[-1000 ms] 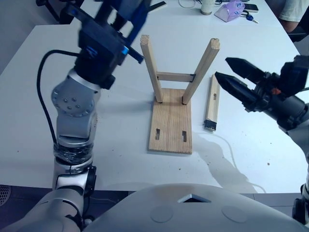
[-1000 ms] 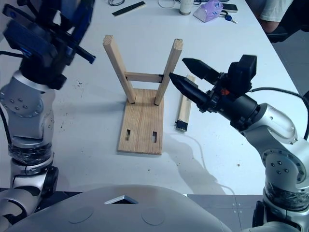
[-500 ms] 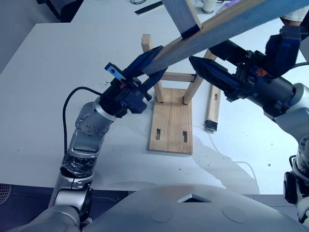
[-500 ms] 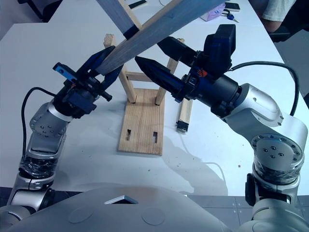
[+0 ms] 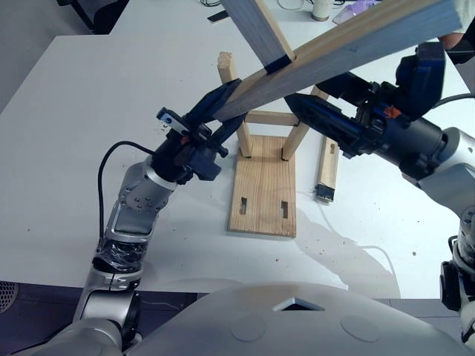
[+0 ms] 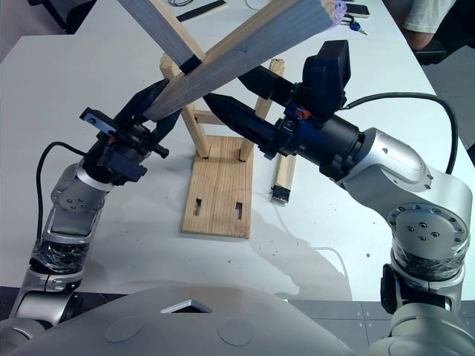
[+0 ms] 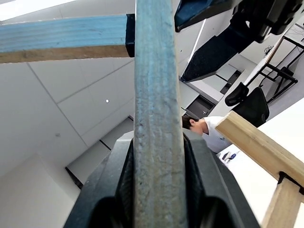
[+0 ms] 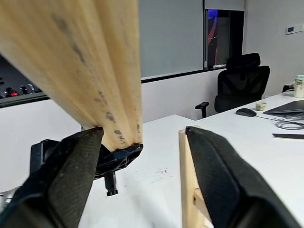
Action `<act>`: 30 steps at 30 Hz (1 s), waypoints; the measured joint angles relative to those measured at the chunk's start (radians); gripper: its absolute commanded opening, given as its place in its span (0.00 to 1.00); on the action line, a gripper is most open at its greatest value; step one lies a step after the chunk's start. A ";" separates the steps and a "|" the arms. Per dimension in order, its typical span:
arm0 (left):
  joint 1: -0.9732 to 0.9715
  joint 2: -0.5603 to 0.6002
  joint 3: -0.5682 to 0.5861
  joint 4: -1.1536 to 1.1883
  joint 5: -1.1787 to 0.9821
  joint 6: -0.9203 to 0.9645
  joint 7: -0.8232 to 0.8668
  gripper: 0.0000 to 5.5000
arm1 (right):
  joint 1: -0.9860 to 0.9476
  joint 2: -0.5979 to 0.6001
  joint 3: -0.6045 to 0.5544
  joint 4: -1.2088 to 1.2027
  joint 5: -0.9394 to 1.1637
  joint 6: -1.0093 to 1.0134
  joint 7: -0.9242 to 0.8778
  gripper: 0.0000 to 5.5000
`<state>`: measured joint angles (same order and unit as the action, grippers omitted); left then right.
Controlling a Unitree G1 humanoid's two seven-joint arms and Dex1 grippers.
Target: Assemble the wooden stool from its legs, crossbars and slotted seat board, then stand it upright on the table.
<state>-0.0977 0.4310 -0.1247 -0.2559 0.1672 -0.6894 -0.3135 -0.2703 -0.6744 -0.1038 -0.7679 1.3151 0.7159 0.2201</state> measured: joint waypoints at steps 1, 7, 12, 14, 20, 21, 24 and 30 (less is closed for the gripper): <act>-0.002 -0.003 -0.010 -0.005 -0.011 0.024 -0.012 0.20 | -0.001 0.001 0.015 -0.011 -0.005 -0.001 0.009 0.58; 0.000 -0.004 -0.064 -0.049 -0.069 0.121 -0.075 0.20 | -0.016 0.008 0.030 -0.042 -0.055 -0.019 0.021 0.58; 0.000 -0.003 -0.064 -0.051 -0.074 0.128 -0.080 0.20 | -0.016 0.010 0.032 -0.043 -0.066 -0.021 0.023 0.58; 0.000 -0.002 -0.056 -0.047 -0.070 0.122 -0.079 0.20 | -0.016 0.006 0.026 -0.043 -0.067 -0.021 0.027 0.58; 0.003 0.011 -0.028 -0.012 -0.051 0.092 -0.078 0.20 | 0.006 -0.009 -0.004 -0.042 -0.068 -0.021 0.044 0.58; 0.007 0.011 -0.028 -0.009 -0.051 0.087 -0.078 0.20 | 0.009 -0.010 -0.008 -0.042 -0.068 -0.021 0.045 0.58; 0.025 0.018 -0.032 -0.006 -0.062 0.084 -0.087 0.20 | 0.012 -0.011 -0.013 -0.042 -0.068 -0.021 0.047 0.51; 0.059 0.031 -0.072 -0.012 -0.145 0.121 -0.127 0.20 | 0.013 0.000 -0.009 -0.039 -0.078 -0.021 0.052 0.39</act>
<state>-0.0388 0.4615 -0.1963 -0.2680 0.0219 -0.5680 -0.4409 -0.2576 -0.6748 -0.1130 -0.8073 1.2367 0.6947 0.2722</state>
